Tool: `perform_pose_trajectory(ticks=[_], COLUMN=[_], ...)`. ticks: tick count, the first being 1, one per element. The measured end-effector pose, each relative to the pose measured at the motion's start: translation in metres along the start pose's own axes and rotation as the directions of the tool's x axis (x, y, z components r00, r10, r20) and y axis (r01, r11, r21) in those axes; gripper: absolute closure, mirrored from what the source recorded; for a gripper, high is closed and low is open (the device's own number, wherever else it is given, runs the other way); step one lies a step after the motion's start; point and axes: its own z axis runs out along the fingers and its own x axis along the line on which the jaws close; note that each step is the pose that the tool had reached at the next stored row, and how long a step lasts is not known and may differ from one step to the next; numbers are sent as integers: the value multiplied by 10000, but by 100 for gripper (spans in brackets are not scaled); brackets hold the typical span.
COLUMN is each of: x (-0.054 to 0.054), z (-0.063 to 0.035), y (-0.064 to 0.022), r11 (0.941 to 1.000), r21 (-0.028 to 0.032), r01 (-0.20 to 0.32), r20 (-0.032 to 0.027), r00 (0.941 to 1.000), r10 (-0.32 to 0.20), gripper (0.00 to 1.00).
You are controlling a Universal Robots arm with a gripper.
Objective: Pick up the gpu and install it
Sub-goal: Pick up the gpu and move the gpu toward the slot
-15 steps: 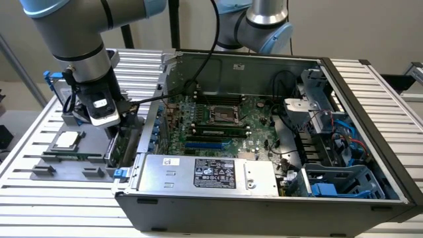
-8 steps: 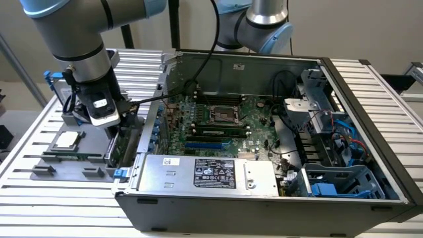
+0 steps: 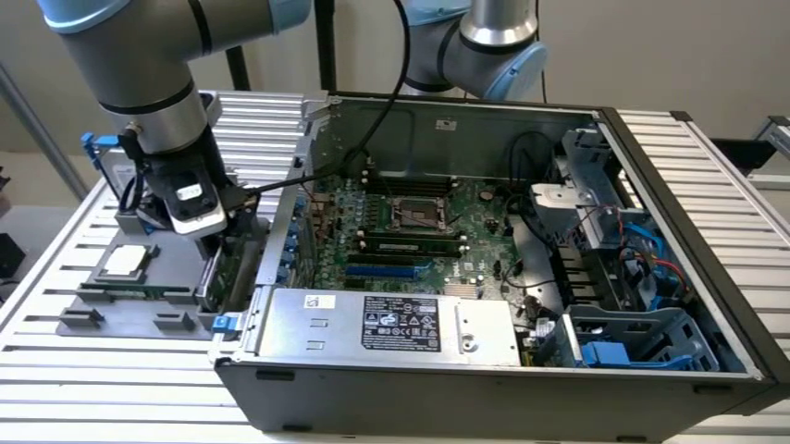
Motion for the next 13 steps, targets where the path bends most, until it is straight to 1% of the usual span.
perform_pose_trajectory(ticks=[13], x=[0], z=[0], y=[0], r11=[10000], r21=[-1], r01=[51], r20=[-5], r00=[10000], r10=[-51], gripper=[100])
